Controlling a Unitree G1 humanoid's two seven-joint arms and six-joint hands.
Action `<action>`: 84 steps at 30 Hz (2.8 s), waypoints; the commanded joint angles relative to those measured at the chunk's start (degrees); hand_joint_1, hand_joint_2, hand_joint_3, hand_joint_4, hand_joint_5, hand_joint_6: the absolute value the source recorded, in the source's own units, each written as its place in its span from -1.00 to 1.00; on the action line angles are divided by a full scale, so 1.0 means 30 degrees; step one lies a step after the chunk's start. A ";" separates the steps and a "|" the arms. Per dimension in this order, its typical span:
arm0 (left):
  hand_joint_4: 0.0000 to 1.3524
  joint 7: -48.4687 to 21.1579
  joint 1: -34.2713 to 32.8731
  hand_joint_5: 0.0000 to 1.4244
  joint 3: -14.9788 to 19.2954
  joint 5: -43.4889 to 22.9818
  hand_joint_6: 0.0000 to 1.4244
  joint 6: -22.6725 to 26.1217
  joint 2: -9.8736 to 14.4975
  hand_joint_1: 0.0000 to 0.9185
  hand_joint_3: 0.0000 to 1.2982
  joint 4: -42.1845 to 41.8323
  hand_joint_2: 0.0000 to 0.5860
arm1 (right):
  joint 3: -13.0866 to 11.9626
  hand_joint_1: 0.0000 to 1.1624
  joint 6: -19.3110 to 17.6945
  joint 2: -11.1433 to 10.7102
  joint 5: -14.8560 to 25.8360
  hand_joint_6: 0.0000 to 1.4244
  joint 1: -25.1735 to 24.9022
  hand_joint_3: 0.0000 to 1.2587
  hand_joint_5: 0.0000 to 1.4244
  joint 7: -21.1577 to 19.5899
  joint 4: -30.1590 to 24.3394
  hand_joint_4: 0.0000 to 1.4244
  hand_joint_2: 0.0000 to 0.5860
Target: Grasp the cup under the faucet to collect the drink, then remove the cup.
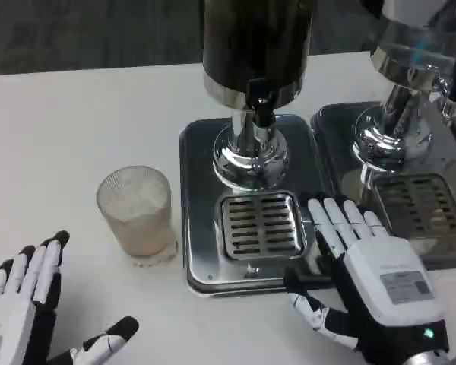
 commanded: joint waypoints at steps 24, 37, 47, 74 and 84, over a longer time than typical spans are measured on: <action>-1.00 0.0054 -0.2416 -1.00 0.1320 -0.2420 -1.00 -0.1254 0.0298 -1.00 -1.00 0.1512 -0.76 | 0.0234 -0.33 0.0593 0.0493 -0.0218 -0.95 -0.0241 -1.00 -1.00 0.0249 0.0151 -1.00 0.45; -1.00 0.1043 -0.6919 -1.00 0.1419 -0.5141 -1.00 -0.5542 0.0420 -1.00 -1.00 1.0433 -1.00 | 0.0425 -0.33 0.1496 0.1500 -0.0756 -0.94 0.0016 -1.00 -1.00 -0.0154 0.0288 -1.00 0.45; -1.00 -0.0431 -1.0277 -1.00 -0.0056 -0.5046 -1.00 -0.6730 0.1031 -1.00 -1.00 1.4980 -1.00 | 0.0498 -0.33 0.2030 0.1793 -0.0843 -0.93 0.0221 -1.00 -1.00 -0.0034 0.0158 -1.00 0.45; -1.00 0.1418 -1.5566 -1.00 -0.3841 -0.4256 -1.00 -0.8357 -0.0265 -1.00 -1.00 2.0880 -1.00 | 0.0392 -0.31 0.2707 0.1580 -0.0681 -0.91 0.0487 -1.00 -1.00 0.0584 -0.0399 -1.00 0.39; -1.00 0.2080 -1.6435 -0.95 -0.4505 -0.4022 -0.96 -0.7932 -0.0654 -0.88 -1.00 2.1784 -1.00 | 0.0370 -0.32 0.2676 0.1583 -0.0637 -0.91 0.0487 -1.00 -1.00 0.0672 -0.0452 -1.00 0.35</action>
